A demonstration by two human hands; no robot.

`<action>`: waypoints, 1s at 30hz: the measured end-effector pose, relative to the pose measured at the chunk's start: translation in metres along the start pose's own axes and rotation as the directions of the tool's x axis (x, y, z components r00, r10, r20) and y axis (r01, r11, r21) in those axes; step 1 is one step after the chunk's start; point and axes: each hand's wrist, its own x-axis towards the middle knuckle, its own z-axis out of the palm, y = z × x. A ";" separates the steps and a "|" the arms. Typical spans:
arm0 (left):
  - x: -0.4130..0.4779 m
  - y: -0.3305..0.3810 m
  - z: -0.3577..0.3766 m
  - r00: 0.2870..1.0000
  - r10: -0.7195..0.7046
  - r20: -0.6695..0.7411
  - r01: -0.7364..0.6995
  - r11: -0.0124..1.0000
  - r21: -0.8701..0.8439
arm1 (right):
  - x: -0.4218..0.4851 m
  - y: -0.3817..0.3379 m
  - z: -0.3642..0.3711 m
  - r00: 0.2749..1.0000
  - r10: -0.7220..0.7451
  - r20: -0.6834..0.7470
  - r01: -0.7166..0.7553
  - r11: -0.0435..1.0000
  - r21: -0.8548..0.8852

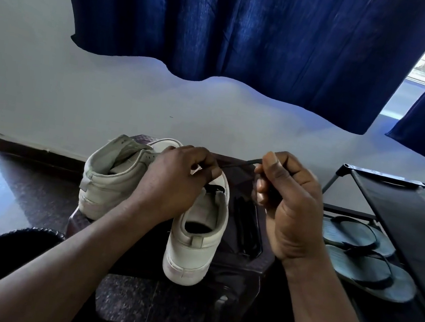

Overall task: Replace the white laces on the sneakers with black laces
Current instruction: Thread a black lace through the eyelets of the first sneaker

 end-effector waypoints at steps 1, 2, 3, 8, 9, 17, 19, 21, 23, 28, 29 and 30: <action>-0.001 0.002 0.000 1.000 -0.006 -0.004 0.006 1.000 0.011 | 0.000 0.000 0.001 1.000 0.009 -0.004 -0.009 0.999 0.054; -0.001 0.002 0.001 1.000 -0.020 -0.003 0.020 1.000 0.013 | 0.001 0.000 0.001 1.000 0.018 -0.008 -0.017 0.994 0.112; -0.002 0.003 0.002 0.999 -0.038 0.001 0.038 0.999 0.006 | 0.002 0.000 0.001 1.000 0.024 -0.012 -0.022 0.987 0.162; -0.002 0.003 -0.001 0.996 -0.087 0.020 0.086 0.996 0.022 | 0.004 0.002 0.000 0.998 0.063 -0.031 -0.053 0.965 0.258; -0.002 0.003 -0.001 0.995 -0.094 0.019 0.093 0.995 0.031 | 0.004 0.003 0.000 0.996 0.083 -0.028 -0.071 0.951 0.300; -0.003 0.000 -0.003 0.990 -0.140 -0.022 0.141 0.988 0.063 | 0.009 0.003 -0.009 0.979 0.177 -0.099 -0.110 0.875 0.471; -0.003 0.002 -0.002 0.985 -0.173 -0.023 0.174 0.984 0.036 | 0.009 0.014 -0.006 0.978 0.125 -0.169 -0.097 0.982 0.163; -0.003 0.003 -0.001 0.980 -0.198 -0.027 0.199 0.978 0.057 | 0.011 0.028 -0.002 0.982 0.068 -0.179 -0.095 0.985 -0.146; -0.002 0.002 -0.001 0.974 -0.223 -0.025 0.224 0.972 0.068 | 0.014 0.042 -0.002 0.991 0.052 -0.120 -0.101 0.889 -0.446; -0.003 0.000 -0.002 0.974 -0.226 -0.011 0.226 0.973 0.043 | 0.017 0.065 0.001 0.997 0.029 -0.065 -0.067 0.673 -0.737; -0.003 0.000 -0.002 0.977 -0.211 -0.003 0.211 0.977 0.029 | 0.019 0.066 0.001 0.997 0.023 -0.072 -0.069 0.668 -0.741; -0.003 -0.001 -0.001 0.981 -0.195 0.003 0.195 0.981 0.012 | 0.020 0.066 0.001 0.997 0.023 -0.077 -0.072 0.672 -0.737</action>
